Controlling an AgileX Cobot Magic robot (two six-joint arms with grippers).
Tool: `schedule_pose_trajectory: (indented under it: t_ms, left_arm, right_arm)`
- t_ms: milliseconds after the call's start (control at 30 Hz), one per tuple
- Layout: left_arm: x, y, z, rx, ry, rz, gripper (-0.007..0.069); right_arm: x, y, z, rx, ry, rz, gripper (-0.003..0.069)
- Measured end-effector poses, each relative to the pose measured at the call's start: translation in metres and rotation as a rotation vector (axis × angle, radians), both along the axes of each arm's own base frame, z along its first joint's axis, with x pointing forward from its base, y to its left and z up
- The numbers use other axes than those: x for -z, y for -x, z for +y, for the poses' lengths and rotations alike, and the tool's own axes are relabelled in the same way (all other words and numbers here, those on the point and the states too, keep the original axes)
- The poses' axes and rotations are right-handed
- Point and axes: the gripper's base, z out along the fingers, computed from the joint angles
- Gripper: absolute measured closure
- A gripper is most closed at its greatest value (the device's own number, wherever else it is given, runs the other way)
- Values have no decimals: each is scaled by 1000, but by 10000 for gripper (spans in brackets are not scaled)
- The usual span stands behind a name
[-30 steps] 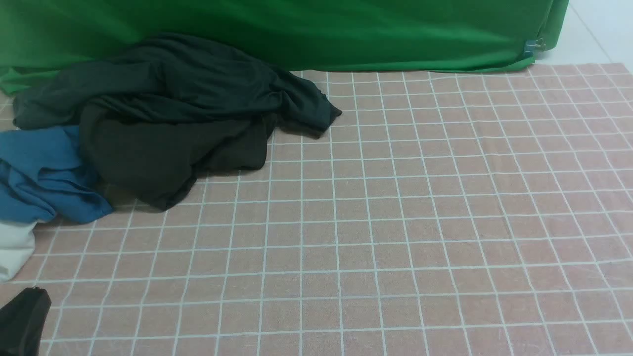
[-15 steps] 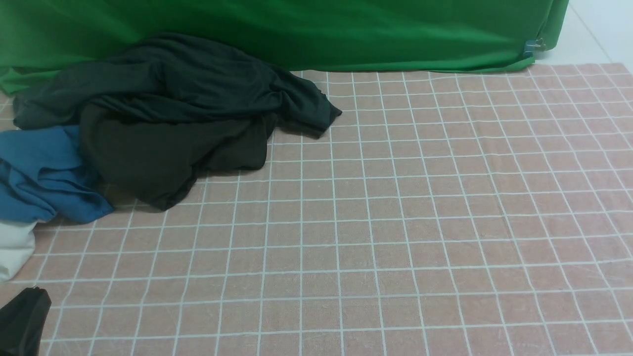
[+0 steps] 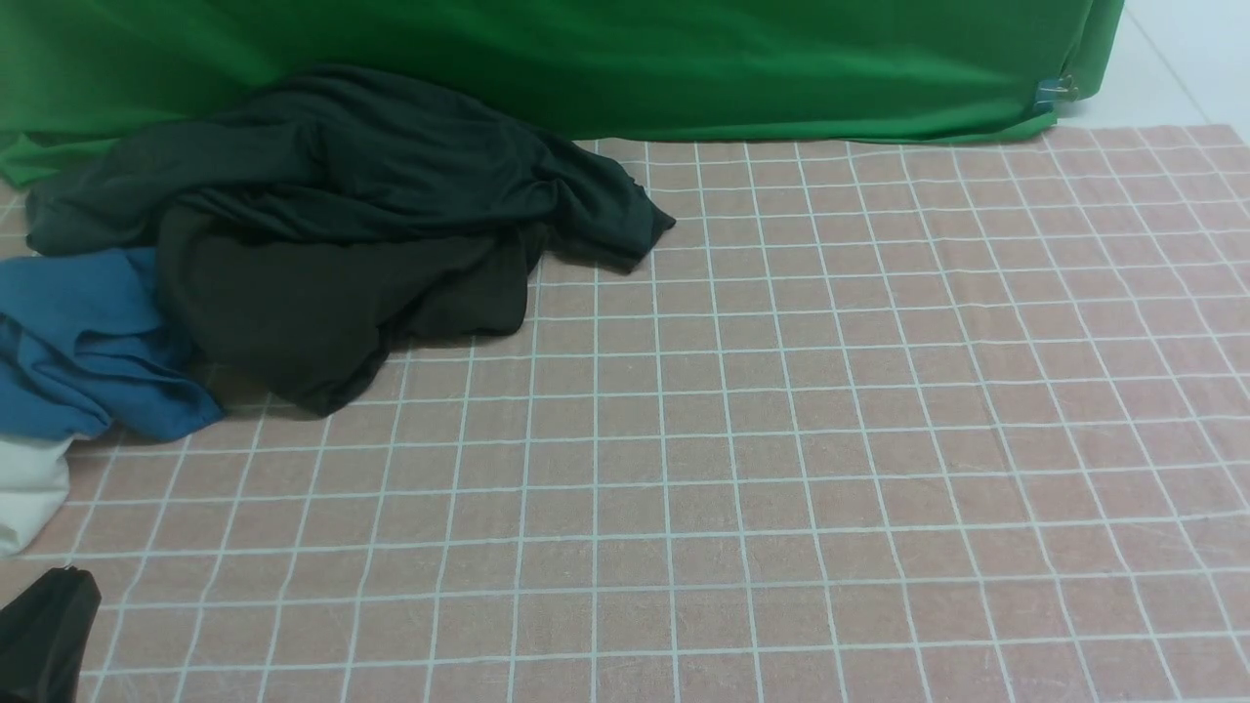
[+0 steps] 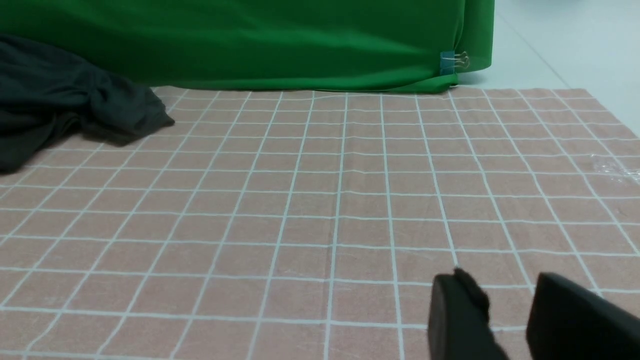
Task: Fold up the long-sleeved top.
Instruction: Spread the long sleeves with your arms and place them on the tabletop
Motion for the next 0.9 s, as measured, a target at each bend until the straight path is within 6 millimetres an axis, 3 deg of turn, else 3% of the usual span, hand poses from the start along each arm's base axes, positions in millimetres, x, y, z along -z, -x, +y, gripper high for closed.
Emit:
schedule_pose_trajectory:
  t_ms: [167,367,600,733,800,900]
  left_arm:
    - [-2,0,1,-7,4,-27,606]
    - [-19,-1,4,-70,579,-219,606]
    - [-29,1,11,-114,826,-329,606]
    - [-50,5,3,-36,789,-303,606]
    - [-78,13,-6,50,607,-266,606]
    - [-100,12,-13,113,435,-169,606]
  right_arm:
    - [0,0,0,0,0,0,419]
    - [0,0,0,0,0,0,419]
    - [0,0,0,0,0,0,416]
    - [0,0,0,0,0,0,417]
    - [0,0,0,0,0,0,417]
    - [0,0,0,0,0,0,417]
